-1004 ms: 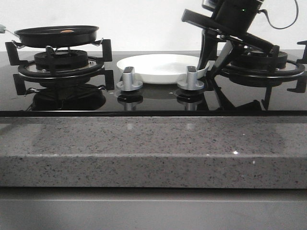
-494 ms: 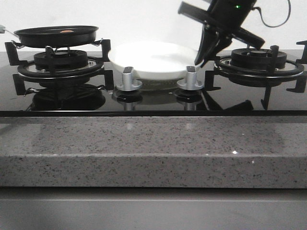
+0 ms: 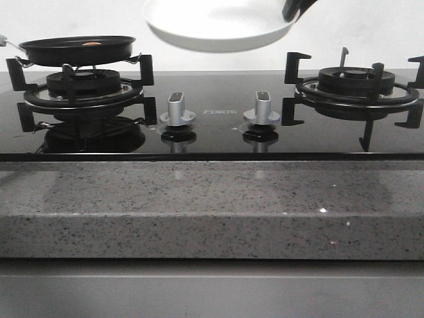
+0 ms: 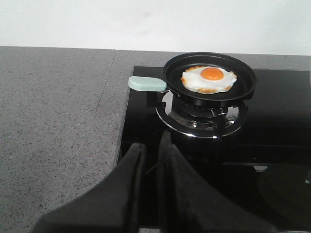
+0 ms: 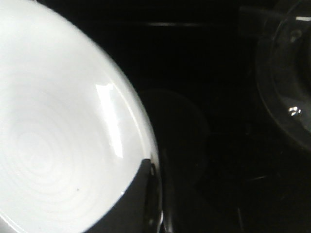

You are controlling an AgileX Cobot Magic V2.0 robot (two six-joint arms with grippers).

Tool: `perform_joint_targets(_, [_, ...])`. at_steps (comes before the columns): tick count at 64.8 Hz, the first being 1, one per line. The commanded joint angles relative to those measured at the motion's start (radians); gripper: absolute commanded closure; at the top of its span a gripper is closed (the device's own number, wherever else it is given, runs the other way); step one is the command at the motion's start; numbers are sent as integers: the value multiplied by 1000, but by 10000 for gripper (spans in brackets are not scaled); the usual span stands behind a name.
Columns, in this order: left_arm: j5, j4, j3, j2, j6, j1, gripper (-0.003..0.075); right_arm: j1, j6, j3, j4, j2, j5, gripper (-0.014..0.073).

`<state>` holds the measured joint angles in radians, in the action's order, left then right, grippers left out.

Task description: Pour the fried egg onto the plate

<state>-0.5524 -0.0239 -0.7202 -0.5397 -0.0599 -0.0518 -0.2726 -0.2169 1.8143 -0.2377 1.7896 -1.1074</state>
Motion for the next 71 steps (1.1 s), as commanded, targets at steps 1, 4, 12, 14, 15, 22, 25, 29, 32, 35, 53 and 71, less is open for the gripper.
perform_joint_targets(1, [86, -3, -34, -10, 0, 1, 650, -39, 25, -70, 23, -103, 72, 662])
perform_joint_targets(4, [86, -3, -34, -10, 0, 1, 650, -59, 27, -114, 24, -121, 93, 662])
perform_joint_targets(12, [86, -3, -34, -10, 0, 1, 650, -84, 27, -224, 30, -148, 162, 662])
perform_joint_targets(14, [86, -3, -34, -10, 0, 1, 650, -84, 27, -239, 30, -148, 172, 662])
perform_joint_targets(15, [86, -3, -34, -10, 0, 1, 650, -84, 27, -246, 30, -148, 178, 662])
perform_joint_targets(22, [86, -3, -34, -10, 0, 1, 650, -84, 27, -276, 36, -138, 189, 662])
perform_joint_targets(25, [86, -3, -34, -10, 0, 1, 650, -84, 27, -276, 45, -132, 182, 662])
perform_joint_targets(29, [86, -3, -34, -10, 0, 1, 650, -84, 27, -276, 53, -128, 182, 662])
perform_joint_targets(32, [86, -3, -34, -10, 0, 1, 650, -83, 27, -276, 58, -126, 179, 662])
perform_joint_targets(35, [86, -3, -34, -10, 0, 1, 650, -83, 27, -276, 59, -126, 179, 662])
perform_joint_targets(53, [86, -3, -34, -10, 0, 1, 650, -83, 27, -276, 58, -126, 177, 662])
perform_joint_targets(71, [86, -3, -34, -10, 0, 1, 650, -83, 27, -276, 58, -126, 177, 662])
